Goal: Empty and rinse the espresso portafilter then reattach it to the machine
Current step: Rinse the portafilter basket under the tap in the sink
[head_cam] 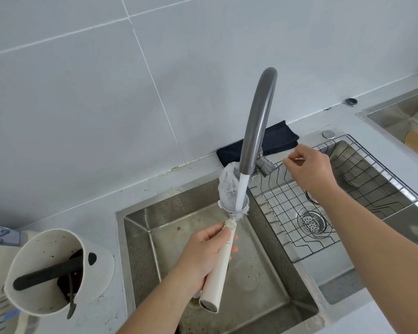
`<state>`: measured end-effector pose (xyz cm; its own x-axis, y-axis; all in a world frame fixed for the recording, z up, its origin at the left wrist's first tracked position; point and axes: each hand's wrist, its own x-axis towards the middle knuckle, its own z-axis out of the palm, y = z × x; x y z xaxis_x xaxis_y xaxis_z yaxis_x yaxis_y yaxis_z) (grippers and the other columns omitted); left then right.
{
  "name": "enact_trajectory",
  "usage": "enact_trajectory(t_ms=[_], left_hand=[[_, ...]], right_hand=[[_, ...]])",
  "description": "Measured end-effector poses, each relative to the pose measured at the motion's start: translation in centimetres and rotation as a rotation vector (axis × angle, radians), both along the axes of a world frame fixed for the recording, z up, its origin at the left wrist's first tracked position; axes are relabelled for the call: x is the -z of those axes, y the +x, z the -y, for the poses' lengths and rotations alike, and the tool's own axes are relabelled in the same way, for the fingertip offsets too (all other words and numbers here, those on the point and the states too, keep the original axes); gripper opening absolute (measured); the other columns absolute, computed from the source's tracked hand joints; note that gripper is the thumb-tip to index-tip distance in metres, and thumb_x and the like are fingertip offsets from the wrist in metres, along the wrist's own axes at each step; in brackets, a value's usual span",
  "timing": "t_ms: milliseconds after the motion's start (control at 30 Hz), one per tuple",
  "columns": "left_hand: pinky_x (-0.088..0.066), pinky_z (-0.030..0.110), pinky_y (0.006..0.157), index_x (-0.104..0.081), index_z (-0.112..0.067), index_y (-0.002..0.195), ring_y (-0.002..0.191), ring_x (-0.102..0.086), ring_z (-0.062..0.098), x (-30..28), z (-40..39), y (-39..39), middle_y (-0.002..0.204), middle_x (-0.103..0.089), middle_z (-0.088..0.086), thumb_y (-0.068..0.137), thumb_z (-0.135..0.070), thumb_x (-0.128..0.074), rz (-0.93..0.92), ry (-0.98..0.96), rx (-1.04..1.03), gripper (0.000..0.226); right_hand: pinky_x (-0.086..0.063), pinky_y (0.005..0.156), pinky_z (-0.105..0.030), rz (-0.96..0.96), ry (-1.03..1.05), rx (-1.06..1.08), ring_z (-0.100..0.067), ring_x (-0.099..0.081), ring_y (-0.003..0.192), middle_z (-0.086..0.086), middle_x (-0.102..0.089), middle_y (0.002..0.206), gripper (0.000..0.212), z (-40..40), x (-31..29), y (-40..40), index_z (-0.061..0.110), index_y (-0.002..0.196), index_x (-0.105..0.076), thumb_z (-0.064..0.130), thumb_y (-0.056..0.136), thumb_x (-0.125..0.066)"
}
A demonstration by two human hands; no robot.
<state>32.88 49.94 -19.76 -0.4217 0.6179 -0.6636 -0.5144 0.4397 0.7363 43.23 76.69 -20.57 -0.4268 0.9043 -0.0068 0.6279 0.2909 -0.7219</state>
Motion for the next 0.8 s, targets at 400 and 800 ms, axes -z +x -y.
enact_trajectory(t_ms=[400,800], left_hand=[[-0.05,0.027,0.055,-0.075,-0.016,0.1,0.067,-0.064,0.02,0.5,0.4,-0.2,0.089,-0.075,0.01,0.091,-0.022,-0.066,0.031,-0.06,0.009,0.014],[-0.051,0.029,0.061,-0.077,-0.021,0.097,0.071,-0.069,0.016,1.1,0.4,-0.1,0.089,-0.076,0.003,0.09,-0.023,-0.067,-0.007,-0.063,0.06,0.013]], right_hand=[[-0.056,0.061,-0.035,-0.008,-0.001,0.014,-0.021,-0.059,0.057,-0.005,-0.069,0.078,0.014,-0.1,0.0,-0.3,0.011,0.085,-0.063,0.023,0.092,-0.067],[-0.054,0.063,-0.033,-0.029,0.005,0.01,-0.023,-0.062,0.068,-0.006,-0.07,0.083,0.012,-0.3,-0.2,-0.8,0.011,0.087,-0.066,0.021,0.091,-0.067]])
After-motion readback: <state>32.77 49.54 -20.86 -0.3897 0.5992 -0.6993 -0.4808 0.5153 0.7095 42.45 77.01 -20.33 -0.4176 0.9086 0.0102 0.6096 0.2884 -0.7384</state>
